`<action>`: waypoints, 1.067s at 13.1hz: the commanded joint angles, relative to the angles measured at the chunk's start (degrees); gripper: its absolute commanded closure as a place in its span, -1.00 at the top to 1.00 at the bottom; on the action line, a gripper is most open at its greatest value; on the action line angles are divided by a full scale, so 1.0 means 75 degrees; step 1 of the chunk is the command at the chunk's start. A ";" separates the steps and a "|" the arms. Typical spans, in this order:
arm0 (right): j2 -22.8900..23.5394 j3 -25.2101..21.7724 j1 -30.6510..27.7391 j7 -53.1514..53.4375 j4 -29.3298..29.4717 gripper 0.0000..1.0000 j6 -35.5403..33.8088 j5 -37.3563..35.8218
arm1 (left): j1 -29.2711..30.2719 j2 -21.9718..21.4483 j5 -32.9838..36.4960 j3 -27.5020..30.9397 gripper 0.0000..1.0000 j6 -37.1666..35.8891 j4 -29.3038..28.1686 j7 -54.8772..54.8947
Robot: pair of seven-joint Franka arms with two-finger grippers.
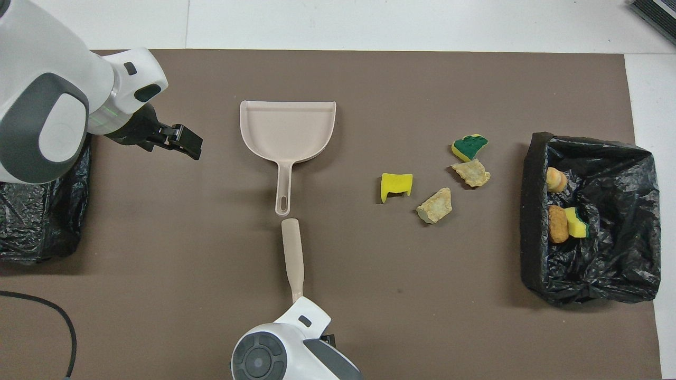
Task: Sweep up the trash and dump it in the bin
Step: 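Release the dustpan and withdraw the right gripper while the left gripper reaches, then grasp the dustpan with the left gripper while the right gripper grasps the brush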
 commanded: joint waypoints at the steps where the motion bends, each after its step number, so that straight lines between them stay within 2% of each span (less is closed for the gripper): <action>1: -0.0329 0.0013 -0.0080 0.0010 -0.0460 0.43 0.0317 0.0178 | -0.0033 0.0621 -0.0297 -0.0015 1.00 0.0217 0.0300 -0.0285; 3: -0.0258 0.0013 -0.0092 0.0068 -0.0401 0.13 0.0584 0.0178 | -0.0580 0.1033 -0.0227 -0.0109 1.00 0.1047 0.0288 -0.0705; 5: -0.0247 0.0013 -0.0092 0.0116 -0.0401 -0.17 0.0797 0.0178 | -0.1178 0.1304 -0.0100 -0.0086 1.00 0.1878 0.0184 -0.1745; 6: -0.0246 0.0013 -0.0081 0.0116 -0.0390 -0.32 0.0821 0.0178 | -0.1506 0.1235 0.0296 -0.0086 1.00 0.2127 -0.0072 -0.2250; 8: -0.0200 0.0013 -0.0092 0.0116 -0.0390 -0.43 0.1008 0.0178 | -0.1766 0.1082 0.0616 -0.0109 1.00 0.2118 -0.0483 -0.2956; 10: -0.0211 0.0001 -0.0104 0.0162 -0.0378 -0.96 0.1055 0.0178 | -0.1803 0.0802 0.0593 -0.0144 1.00 0.2304 -0.1173 -0.3051; 12: -0.0363 -0.0023 -0.0162 0.0186 -0.0354 -1.00 0.1114 0.0155 | -0.1977 0.0579 0.0570 -0.0144 1.00 0.2527 -0.1748 -0.3320; 14: -0.0771 -0.0046 -0.0279 0.0128 -0.0413 -1.00 0.0951 0.0143 | -0.1978 0.0484 0.0570 -0.0144 1.00 0.2738 -0.2113 -0.3345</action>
